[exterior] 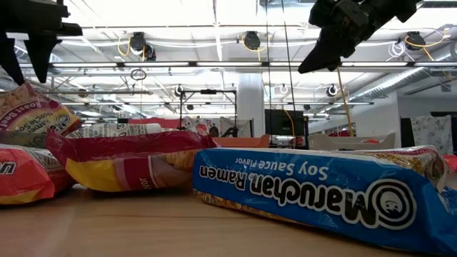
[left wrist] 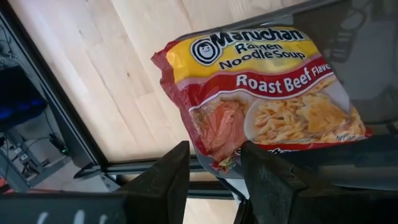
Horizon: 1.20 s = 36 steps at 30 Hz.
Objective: Sort Maruchan noodles
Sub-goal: Put the middle red noodle pack into the black bin
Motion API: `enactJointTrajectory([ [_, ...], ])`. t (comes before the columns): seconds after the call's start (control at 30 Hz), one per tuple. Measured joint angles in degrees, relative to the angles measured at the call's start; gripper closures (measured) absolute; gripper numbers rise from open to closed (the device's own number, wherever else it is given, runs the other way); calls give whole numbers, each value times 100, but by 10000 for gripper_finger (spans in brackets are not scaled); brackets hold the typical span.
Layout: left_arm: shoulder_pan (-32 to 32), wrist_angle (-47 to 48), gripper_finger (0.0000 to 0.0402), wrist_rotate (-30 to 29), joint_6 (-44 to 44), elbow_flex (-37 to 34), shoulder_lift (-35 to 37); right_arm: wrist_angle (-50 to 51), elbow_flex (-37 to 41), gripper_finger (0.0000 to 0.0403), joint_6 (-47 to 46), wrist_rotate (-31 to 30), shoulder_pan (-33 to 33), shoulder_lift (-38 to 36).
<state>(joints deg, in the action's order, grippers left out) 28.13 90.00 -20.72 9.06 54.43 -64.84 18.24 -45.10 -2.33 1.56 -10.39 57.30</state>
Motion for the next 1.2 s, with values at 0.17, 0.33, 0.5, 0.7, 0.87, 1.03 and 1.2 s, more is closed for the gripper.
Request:
enactJointTrajectory([
  [0.17,-174,3,252,-144,79,8,2,0,0,348,9,0,0,0],
  [0.33,-556,-2,252,-221,92,24,2,-1,0,348,82,2,0,0],
  [0.5,-857,-1,252,-363,-333,26,2,0,0,348,145,2,0,0],
  [0.7,-1226,-1,252,-70,-355,26,2,-1,-1,348,171,0,0,0],
  [0.87,-1362,-1,252,-51,-271,28,2,-7,-2,348,249,0,0,0],
  [1.03,-1399,-445,252,-16,182,27,3,-49,0,348,262,0,0,0],
  [1.2,-1300,-525,275,428,1151,-201,4,-44,0,348,260,0,0,0],
])
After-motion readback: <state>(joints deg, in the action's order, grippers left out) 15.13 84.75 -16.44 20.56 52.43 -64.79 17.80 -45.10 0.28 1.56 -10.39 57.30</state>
